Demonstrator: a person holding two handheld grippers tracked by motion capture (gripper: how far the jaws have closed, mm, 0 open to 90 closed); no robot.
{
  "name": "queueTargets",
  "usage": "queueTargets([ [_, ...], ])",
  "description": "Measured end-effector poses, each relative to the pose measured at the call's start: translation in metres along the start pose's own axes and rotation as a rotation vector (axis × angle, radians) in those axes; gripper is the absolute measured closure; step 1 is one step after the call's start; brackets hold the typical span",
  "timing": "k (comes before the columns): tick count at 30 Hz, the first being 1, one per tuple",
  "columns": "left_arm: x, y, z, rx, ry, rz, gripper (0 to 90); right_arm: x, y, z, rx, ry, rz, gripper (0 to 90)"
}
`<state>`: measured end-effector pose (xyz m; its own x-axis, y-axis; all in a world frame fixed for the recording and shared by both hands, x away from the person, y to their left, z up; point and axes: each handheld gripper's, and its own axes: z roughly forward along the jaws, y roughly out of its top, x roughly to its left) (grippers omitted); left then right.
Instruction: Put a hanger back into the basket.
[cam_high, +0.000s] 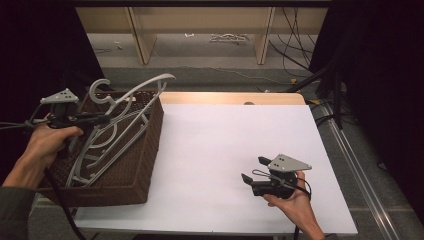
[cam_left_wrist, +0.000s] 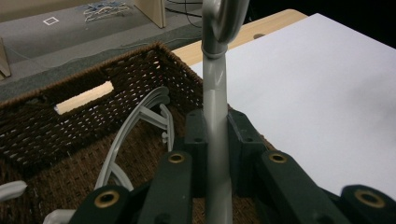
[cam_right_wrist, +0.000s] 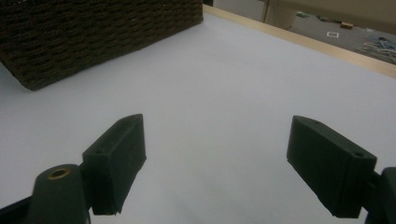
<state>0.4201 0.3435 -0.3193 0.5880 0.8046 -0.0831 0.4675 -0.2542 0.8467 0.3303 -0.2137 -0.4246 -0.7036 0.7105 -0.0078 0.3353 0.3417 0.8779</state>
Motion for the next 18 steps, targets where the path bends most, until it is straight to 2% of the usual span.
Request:
queueTargets([
  [1, 0.001, -0.002, -0.001, 0.002, 0.004, 0.001, 79.7, 0.000, 0.000, 0.001, -0.017, 0.006, 0.000, 20.6],
  [18, 0.023, -0.036, -0.014, 0.025, 0.050, -0.050, 79.7, 0.001, -0.001, 0.002, -0.014, 0.009, 0.004, 20.6],
])
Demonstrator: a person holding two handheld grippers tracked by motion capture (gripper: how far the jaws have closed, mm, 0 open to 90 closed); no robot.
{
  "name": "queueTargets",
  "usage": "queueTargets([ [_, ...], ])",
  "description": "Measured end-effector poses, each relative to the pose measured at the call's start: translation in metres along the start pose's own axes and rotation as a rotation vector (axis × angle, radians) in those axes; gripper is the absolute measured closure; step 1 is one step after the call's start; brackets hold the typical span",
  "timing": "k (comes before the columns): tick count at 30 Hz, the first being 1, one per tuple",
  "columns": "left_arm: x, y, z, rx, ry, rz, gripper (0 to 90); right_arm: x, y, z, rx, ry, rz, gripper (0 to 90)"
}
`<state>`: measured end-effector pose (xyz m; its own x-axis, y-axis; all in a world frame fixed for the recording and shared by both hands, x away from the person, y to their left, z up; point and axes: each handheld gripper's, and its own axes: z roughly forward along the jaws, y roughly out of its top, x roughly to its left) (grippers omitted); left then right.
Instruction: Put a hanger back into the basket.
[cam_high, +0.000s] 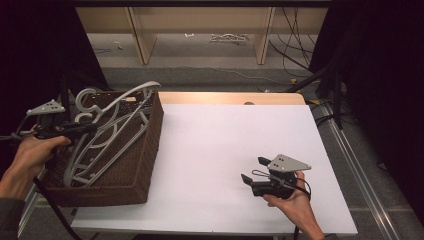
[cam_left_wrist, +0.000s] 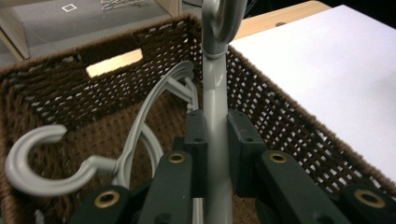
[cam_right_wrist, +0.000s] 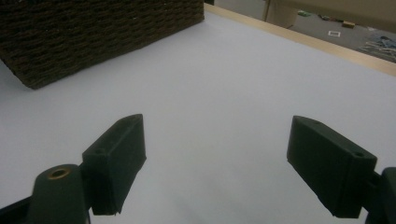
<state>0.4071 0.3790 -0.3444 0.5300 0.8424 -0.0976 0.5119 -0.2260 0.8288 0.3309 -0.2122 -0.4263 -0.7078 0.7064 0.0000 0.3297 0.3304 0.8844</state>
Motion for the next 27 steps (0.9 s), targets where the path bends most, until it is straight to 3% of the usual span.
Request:
queueTargets([
  [8, 0.007, -0.011, -0.004, 0.014, 0.019, -0.011, 79.6, 0.000, 0.000, 0.000, -0.007, -0.001, 0.000, 20.6],
  [14, 0.012, -0.020, -0.004, 0.051, 0.032, -0.003, 79.6, -0.001, 0.000, -0.001, -0.002, -0.001, -0.002, 20.6],
  [18, 0.012, -0.025, 0.001, 0.053, 0.025, -0.015, 79.6, 0.000, 0.000, 0.000, 0.003, 0.002, 0.001, 20.6],
  [27, 0.013, -0.036, 0.016, 0.119, -0.005, -0.025, 79.6, 0.000, -0.001, 0.000, 0.025, 0.002, -0.001, 20.6],
])
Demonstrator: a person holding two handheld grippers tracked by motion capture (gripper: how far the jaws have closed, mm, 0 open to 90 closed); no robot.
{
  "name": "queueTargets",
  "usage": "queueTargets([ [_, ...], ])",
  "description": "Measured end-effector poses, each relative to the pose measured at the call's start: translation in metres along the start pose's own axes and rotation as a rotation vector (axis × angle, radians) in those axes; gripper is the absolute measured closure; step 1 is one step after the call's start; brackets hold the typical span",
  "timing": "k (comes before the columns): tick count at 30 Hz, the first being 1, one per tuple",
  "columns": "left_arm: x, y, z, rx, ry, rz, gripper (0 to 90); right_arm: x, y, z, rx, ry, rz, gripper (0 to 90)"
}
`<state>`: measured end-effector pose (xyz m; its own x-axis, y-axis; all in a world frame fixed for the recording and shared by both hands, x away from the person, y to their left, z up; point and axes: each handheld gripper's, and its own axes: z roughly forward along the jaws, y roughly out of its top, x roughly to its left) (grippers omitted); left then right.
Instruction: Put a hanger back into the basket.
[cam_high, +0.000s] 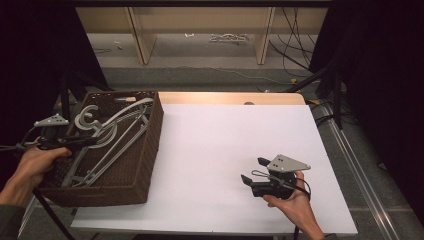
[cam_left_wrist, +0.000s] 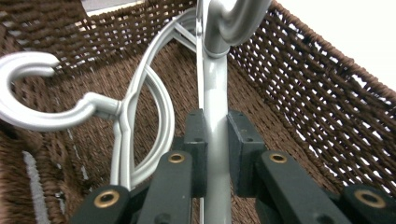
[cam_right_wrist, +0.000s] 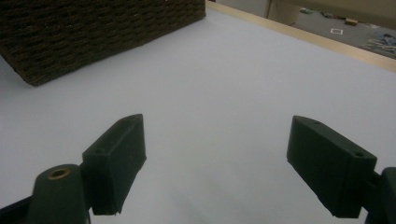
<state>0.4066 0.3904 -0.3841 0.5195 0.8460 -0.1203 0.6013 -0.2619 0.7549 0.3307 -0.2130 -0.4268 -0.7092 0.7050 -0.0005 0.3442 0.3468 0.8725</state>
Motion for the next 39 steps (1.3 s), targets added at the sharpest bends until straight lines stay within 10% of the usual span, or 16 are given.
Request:
queueTargets([
  [15, 0.005, -0.001, 0.013, 0.048, 0.029, -0.009, 79.3, 0.000, -0.002, 0.002, -0.002, 0.006, 0.001, 20.5],
  [24, 0.014, -0.001, 0.020, 0.134, 0.136, 0.008, 74.6, -0.001, -0.003, 0.003, 0.000, 0.006, 0.002, 20.4],
  [39, 0.015, 0.002, 0.013, 0.107, 0.266, -0.055, 54.5, -0.001, -0.003, 0.003, 0.001, 0.005, 0.007, 20.2],
])
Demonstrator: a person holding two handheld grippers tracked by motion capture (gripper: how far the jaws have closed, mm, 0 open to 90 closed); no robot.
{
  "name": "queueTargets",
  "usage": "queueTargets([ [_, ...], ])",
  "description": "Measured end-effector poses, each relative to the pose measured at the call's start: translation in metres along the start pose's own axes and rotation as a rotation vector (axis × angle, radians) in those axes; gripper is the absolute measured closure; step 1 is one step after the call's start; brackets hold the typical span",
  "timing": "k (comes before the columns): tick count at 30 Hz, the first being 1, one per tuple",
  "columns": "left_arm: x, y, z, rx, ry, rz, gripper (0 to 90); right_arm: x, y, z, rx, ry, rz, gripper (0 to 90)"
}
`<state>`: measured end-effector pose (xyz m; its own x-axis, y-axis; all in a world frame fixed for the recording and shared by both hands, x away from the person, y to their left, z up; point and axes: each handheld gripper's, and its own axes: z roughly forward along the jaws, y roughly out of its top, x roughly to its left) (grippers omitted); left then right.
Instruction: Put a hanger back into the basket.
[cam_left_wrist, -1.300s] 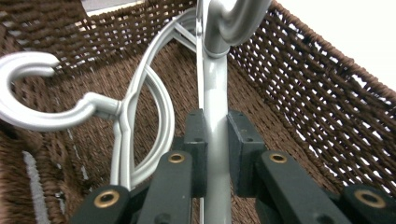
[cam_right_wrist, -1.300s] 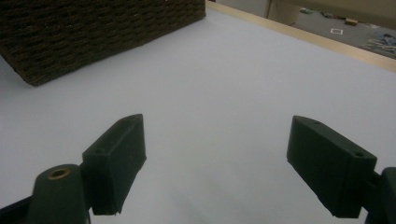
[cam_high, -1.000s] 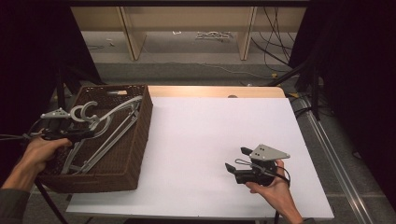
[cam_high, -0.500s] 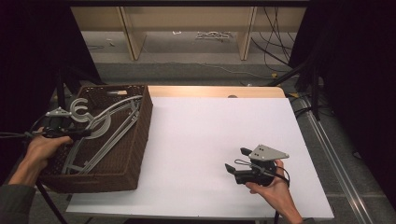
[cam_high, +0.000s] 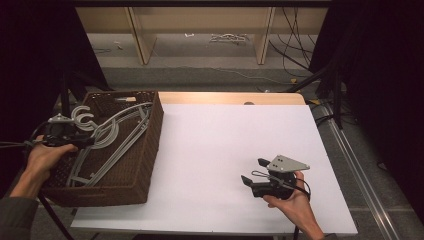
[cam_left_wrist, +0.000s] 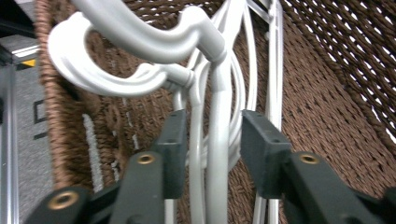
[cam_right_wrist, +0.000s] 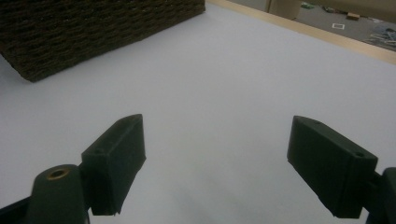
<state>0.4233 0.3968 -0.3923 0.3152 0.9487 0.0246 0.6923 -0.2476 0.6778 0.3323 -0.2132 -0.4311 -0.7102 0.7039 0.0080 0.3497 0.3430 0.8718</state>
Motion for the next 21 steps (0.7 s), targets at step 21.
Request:
queueTargets([
  [21, -0.003, 0.003, 0.015, 0.041, 0.046, 0.045, 78.0, 0.001, -0.001, 0.001, 0.007, -0.001, -0.001, 20.2],
])
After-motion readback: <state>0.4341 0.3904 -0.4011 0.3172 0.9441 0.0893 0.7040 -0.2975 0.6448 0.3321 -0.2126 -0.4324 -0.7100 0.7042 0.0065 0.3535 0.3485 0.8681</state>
